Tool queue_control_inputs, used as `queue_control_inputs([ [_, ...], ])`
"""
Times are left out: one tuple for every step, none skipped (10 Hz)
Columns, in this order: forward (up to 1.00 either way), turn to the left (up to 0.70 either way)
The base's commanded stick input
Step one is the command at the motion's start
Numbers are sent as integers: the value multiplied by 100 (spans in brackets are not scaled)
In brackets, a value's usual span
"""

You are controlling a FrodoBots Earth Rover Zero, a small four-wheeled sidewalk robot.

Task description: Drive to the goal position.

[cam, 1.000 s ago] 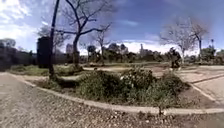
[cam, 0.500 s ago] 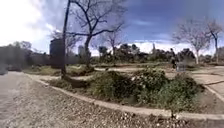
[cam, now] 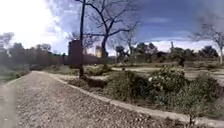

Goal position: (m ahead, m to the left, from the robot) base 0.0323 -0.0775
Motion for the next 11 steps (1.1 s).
queue_control_inputs([
  [0,100],
  [0,100],
  [0,100],
  [0,100],
  [0,100],
  [0,100],
  [0,100],
  [0,100],
  [0,100],
  [0,100],
  [0,100],
])
